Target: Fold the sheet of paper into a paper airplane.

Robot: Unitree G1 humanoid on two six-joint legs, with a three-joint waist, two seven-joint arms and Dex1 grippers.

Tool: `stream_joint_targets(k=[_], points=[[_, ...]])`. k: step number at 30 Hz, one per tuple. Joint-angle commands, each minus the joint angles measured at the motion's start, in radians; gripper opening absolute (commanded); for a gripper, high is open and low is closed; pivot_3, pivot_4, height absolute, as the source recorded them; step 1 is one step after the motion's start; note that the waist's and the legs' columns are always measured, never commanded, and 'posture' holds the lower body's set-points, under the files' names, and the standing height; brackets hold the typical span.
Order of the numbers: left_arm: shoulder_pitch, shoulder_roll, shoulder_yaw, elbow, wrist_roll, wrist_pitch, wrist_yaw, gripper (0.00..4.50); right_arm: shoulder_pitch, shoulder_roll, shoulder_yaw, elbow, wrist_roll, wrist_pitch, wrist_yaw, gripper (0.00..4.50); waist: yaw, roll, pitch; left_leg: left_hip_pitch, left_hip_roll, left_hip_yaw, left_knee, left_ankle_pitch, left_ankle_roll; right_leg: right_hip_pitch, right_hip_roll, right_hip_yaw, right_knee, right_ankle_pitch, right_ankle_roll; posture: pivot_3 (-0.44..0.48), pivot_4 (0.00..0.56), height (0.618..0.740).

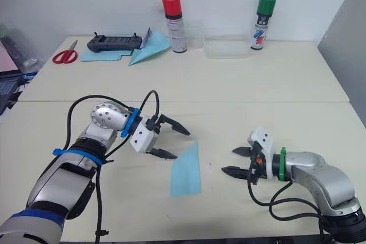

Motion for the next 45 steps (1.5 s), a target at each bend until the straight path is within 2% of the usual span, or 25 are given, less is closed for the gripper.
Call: stream_joint_targets(k=[1, 9, 10, 12, 18, 21, 24, 27, 33, 35, 37, 40, 42, 45], points=[[0.006, 0.0, -0.061, -0.047, -0.036, -0.012, -0.007, 4.32, -0.002, 0.0, -0.026, -0.04, 0.025, -0.002, -0.021, 4.17, 0.0, 0.0, 0.0, 0.0, 0.0, 0.0, 0.001, 0.0, 0.0, 0.0, 0.0, 0.0, 0.0, 0.0, 0.0, 0.0, 0.15, 0.74], [0.047, -0.021, -0.109, -0.123, -0.074, -0.002, -0.007, 4.32, -0.023, -0.005, -0.031, -0.024, 0.035, 0.003, -0.034, 4.17, 0.0, 0.0, 0.0, 0.003, 0.0, 0.0, 0.003, 0.001, 0.002, -0.001, 0.001, 0.002, 0.011, -0.001, 0.002, 0.0, 0.15, 0.74], [0.053, -0.021, -0.11, -0.137, -0.08, 0.008, -0.007, 4.15, -0.026, -0.004, -0.031, -0.021, 0.035, 0.003, -0.036, 4.21, 0.0, 0.0, 0.0, 0.004, 0.0, 0.0, 0.004, 0.001, 0.002, -0.001, 0.001, 0.002, 0.012, -0.001, 0.002, 0.0, 0.15, 0.74], [0.068, -0.009, -0.122, -0.17, -0.092, 0.033, -0.007, 3.74, -0.029, -0.004, -0.029, -0.014, 0.033, -0.001, -0.038, 4.22, -0.002, 0.0, 0.0, 0.004, 0.0, 0.001, 0.003, 0.002, 0.002, -0.001, 0.001, 0.003, 0.012, -0.001, 0.002, 0.0, 0.15, 0.74], [0.082, 0.002, -0.085, -0.15, -0.048, 0.002, -0.006, 1.89, -0.052, 0.009, -0.032, 0.023, 0.017, -0.025, -0.061, 4.22, -0.003, 0.0, 0.0, 0.005, 0.0, 0.001, 0.003, 0.002, 0.003, 0.0, 0.001, 0.004, 0.013, -0.001, 0.002, 0.0, 0.15, 0.74], [0.095, -0.01, -0.05, -0.155, -0.003, 0.028, 0.047, 0.97, -0.074, 0.021, -0.023, 0.048, 0.003, -0.044, -0.072, 4.22, -0.003, 0.0, 0.0, 0.005, 0.0, 0.001, 0.003, 0.002, 0.003, 0.0, 0.001, 0.004, 0.013, -0.001, 0.002, 0.0, 0.15, 0.74], [0.121, 0.007, 0.0, -0.23, 0.1, 0.151, 0.195, 0.08, -0.103, 0.064, -0.032, 0.066, -0.006, -0.056, -0.126, 4.22, -0.005, 0.0, 0.0, 0.005, 0.0, 0.001, 0.003, 0.002, 0.003, 0.0, 0.001, 0.004, 0.013, -0.001, 0.002, 0.0, 0.15, 0.74], [0.174, 0.083, 0.053, -0.424, 0.162, 0.454, 0.308, 0.08, -0.116, 0.091, -0.032, 0.069, -0.025, -0.083, -0.167, 4.22, -0.01, 0.0, 0.0, 0.005, 0.0, 0.001, 0.003, 0.002, 0.003, 0.0, 0.002, 0.004, 0.014, -0.001, 0.002, 0.0, 0.15, 0.74], [0.292, 0.227, 0.096, -0.832, 0.274, 0.933, 0.385, 0.08, -0.107, 0.098, 0.004, 0.12, -0.095, -0.181, -0.168, 4.22, -0.014, 0.001, 0.0, 0.006, 0.0, 0.001, 0.003, 0.002, 0.003, -0.001, 0.002, 0.004, 0.014, -0.001, 0.002, 0.0, 0.15, 0.74], [0.321, 0.221, 0.095, -0.924, 0.315, 1.044, 0.426, 0.08, -0.111, 0.101, 0.008, 0.137, -0.109, -0.201, -0.165, 4.22, -0.01, 0.001, 0.0, 0.006, 0.0, 0.002, 0.003, 0.002, 0.003, 0.0, 0.002, 0.004, 0.014, -0.001, 0.002, 0.0, 0.15, 0.74], [0.349, 0.175, 0.077, -0.98, 0.361, 1.153, 0.488, 0.08, -0.121, 0.114, 0.007, 0.157, -0.108, -0.207, -0.168, 4.22, -0.005, 0.0, 0.0, 0.006, 0.0, 0.002, 0.003, 0.002, 0.003, 0.0, 0.001, 0.004, 0.014, -0.001, 0.002, 0.0, 0.15, 0.74], [0.37, 0.138, 0.058, -1.017, 0.409, 1.213, 0.524, 0.08, -0.127, 0.13, 0.008, 0.168, -0.109, -0.212, -0.169, 4.22, -0.006, 0.0, 0.0, 0.006, 0.0, 0.002, 0.003, 0.002, 0.003, 0.0, 0.002, 0.004, 0.014, -0.001, 0.002, 0.0, 0.15, 0.74], [0.362, 0.078, 0.079, -1.039, 0.382, 1.259, 0.565, 0.56, -0.126, 0.126, 0.026, 0.18, -0.13, -0.233, -0.158, 4.22, -0.006, 0.001, 0.0, 0.006, 0.0, 0.002, 0.003, 0.002, 0.003, 0.0, 0.002, 0.004, 0.014, -0.001, 0.002, 0.0, 0.15, 0.74], [0.366, 0.058, 0.11, -1.078, 0.335, 1.326, 0.563, 1.35, -0.13, 0.112, 0.051, 0.213, -0.177, -0.284, -0.144, 4.22, -0.006, 0.0, 0.0, 0.006, 0.0, 0.002, 0.003, 0.002, 0.003, 0.0, 0.002, 0.004, 0.014, 0.0, 0.001, 0.0, 0.15, 0.74]])
